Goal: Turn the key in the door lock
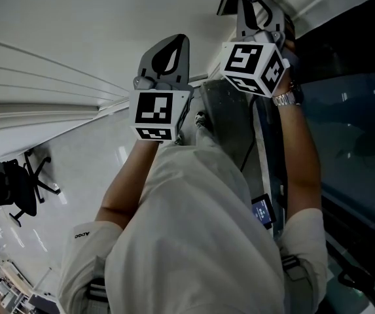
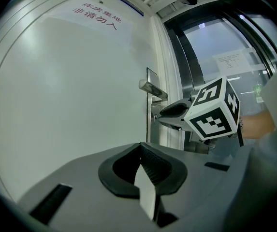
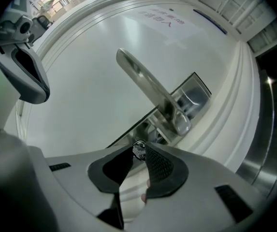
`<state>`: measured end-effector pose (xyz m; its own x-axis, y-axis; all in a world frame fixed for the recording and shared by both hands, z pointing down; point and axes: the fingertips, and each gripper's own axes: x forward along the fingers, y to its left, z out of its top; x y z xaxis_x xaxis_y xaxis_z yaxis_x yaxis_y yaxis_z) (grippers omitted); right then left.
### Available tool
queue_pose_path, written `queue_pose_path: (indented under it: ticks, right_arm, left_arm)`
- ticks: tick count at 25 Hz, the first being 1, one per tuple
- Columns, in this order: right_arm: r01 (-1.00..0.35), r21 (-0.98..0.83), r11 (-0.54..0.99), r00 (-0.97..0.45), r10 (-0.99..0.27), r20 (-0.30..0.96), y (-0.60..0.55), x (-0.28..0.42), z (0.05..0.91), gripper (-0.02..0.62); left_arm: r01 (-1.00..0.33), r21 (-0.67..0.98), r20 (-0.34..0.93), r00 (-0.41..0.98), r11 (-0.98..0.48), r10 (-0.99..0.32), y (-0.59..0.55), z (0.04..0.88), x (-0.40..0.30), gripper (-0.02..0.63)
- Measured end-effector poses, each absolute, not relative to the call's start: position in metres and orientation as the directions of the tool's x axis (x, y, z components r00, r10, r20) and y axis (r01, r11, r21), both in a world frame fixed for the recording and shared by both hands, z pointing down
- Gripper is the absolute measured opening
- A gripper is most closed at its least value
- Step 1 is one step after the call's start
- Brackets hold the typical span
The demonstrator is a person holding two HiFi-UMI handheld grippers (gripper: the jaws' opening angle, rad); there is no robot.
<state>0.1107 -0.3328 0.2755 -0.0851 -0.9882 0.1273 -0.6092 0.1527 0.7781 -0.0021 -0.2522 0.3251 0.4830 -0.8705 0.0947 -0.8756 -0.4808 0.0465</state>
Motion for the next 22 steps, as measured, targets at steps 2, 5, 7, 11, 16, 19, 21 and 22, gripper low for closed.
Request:
queue_pose_path:
  ticks: [2, 5, 7, 11, 16, 19, 21, 22]
  right_arm:
    - [-0.589, 0.795, 0.145, -0.085, -0.989, 0.117, -0.333, 0.110, 0.276, 0.074]
    - [-0.539, 0.835, 0.110, -0.086, -0.993, 0.075, -0.333, 0.108, 0.277, 0.078]
    - [-0.515, 0.854, 0.072, -0.088, -0.996, 0.031, -0.331, 0.105, 0.279, 0.080]
    - [-0.575, 0.817, 0.032, -0.132, -0.990, -0.054, -0.321, 0.098, 0.272, 0.078]
    - [-0.667, 0.743, 0.060, -0.265, -0.951, -0.161, -0.291, 0.075, 0.258, 0.076]
    - [-0.739, 0.652, 0.171, -0.329, -0.936, -0.128, -0.290, 0.066, 0.270, 0.006]
    - [-0.773, 0.580, 0.257, -0.374, -0.923, -0.090, -0.292, 0.055, 0.281, 0.005]
    - [-0.781, 0.550, 0.296, -0.400, -0.914, -0.076, -0.294, 0.050, 0.284, 0.005]
  left_arm:
    - [-0.876, 0.045, 0.094, 0.483, -0.481, -0.871, -0.253, 0.325, -0.003, 0.009]
    - [-0.877, 0.042, 0.096, 0.480, -0.478, -0.872, -0.253, 0.326, -0.005, 0.009]
    - [-0.879, 0.041, 0.099, 0.476, -0.475, -0.874, -0.253, 0.327, -0.006, 0.009]
    - [-0.891, 0.044, 0.106, 0.455, -0.453, -0.884, -0.257, 0.330, -0.017, 0.009]
    - [-0.914, 0.051, 0.103, 0.406, -0.403, -0.908, -0.264, 0.335, -0.034, 0.009]
    - [-0.932, 0.047, 0.093, 0.363, -0.360, -0.927, -0.269, 0.339, -0.040, 0.009]
    - [-0.948, 0.045, 0.092, 0.317, -0.314, -0.944, -0.269, 0.341, -0.051, 0.009]
    - [-0.956, 0.046, 0.094, 0.292, -0.289, -0.952, -0.269, 0.341, -0.057, 0.009]
